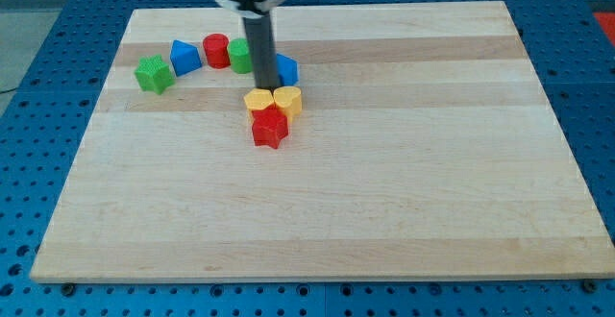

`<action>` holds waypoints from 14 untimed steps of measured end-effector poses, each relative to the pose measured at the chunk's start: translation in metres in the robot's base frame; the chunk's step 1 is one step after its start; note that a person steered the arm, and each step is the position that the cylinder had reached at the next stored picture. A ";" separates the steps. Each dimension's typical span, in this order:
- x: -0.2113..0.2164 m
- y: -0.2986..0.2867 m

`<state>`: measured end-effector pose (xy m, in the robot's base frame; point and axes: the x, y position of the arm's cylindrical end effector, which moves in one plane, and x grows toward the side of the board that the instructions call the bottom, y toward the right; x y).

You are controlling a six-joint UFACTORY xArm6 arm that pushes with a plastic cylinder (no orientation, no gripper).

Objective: Move the cube close to the red star

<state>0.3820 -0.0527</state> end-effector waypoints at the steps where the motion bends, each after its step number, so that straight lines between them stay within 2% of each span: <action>1: -0.001 -0.006; 3: -0.020 -0.107; 4: 0.018 -0.107; 5: 0.037 -0.101; 6: 0.018 -0.070; 9: 0.021 0.065; 10: 0.019 0.070; 11: 0.013 0.022; 13: 0.076 0.010; 14: 0.083 0.023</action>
<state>0.4650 -0.0301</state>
